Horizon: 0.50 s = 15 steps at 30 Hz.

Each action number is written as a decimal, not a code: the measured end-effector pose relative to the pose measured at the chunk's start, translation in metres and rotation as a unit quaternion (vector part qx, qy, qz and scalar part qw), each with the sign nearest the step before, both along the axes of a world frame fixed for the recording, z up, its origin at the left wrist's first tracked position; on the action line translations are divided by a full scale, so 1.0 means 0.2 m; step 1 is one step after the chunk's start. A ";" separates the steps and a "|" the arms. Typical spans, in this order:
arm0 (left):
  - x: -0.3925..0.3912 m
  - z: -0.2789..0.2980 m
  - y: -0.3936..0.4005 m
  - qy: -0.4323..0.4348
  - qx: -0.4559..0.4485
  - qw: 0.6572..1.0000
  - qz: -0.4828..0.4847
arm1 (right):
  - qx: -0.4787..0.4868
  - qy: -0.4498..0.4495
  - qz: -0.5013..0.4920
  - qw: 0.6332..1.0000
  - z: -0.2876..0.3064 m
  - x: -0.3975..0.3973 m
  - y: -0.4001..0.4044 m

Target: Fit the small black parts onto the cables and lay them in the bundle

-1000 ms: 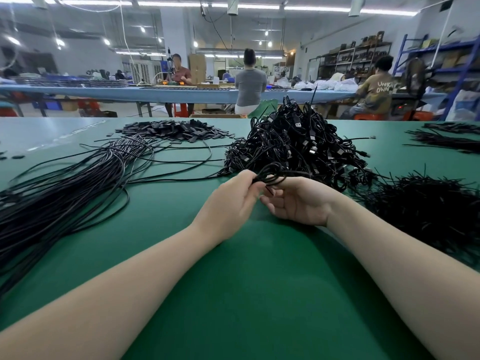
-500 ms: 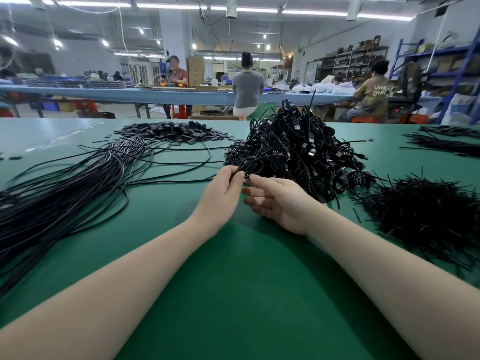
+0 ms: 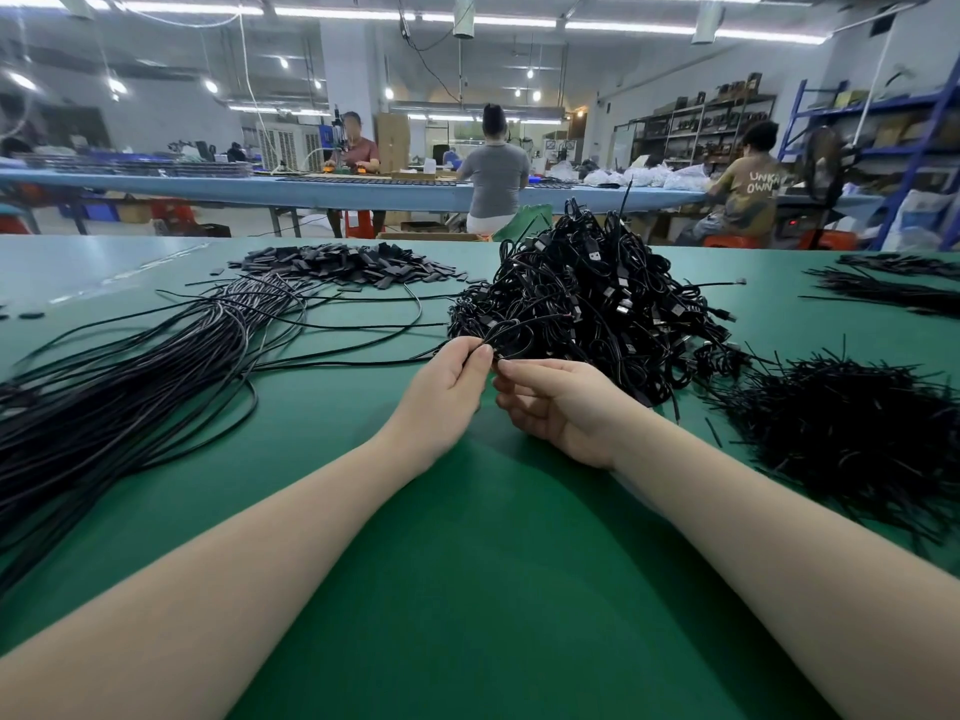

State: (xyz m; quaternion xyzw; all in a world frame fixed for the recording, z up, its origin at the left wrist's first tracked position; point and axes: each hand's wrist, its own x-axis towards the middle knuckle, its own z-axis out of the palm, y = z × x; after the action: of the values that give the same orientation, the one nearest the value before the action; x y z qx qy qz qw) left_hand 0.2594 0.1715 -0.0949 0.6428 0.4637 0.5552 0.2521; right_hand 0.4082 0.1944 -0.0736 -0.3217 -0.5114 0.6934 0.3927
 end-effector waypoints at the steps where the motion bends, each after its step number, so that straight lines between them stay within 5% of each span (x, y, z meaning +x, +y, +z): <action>1: 0.00 0.00 0.00 -0.003 0.000 1.000 -0.003 | -0.005 0.001 0.004 1.000 0.00 0.00 0.00; 11: 0.01 -0.01 0.01 -0.034 -0.024 0.999 0.000 | 0.076 -0.072 -0.094 0.990 -0.01 -0.05 -0.02; 15: 0.02 0.01 0.02 -0.034 -0.088 0.995 0.029 | 0.306 -0.243 -0.239 0.889 -0.02 -0.04 0.00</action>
State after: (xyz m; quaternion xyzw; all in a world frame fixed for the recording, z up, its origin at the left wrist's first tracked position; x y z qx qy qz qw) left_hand 0.2637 0.1748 -0.0923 0.5850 0.5202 0.5408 0.3077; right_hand 0.4005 0.1934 -0.0771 -0.4568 -0.6853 0.2880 0.4886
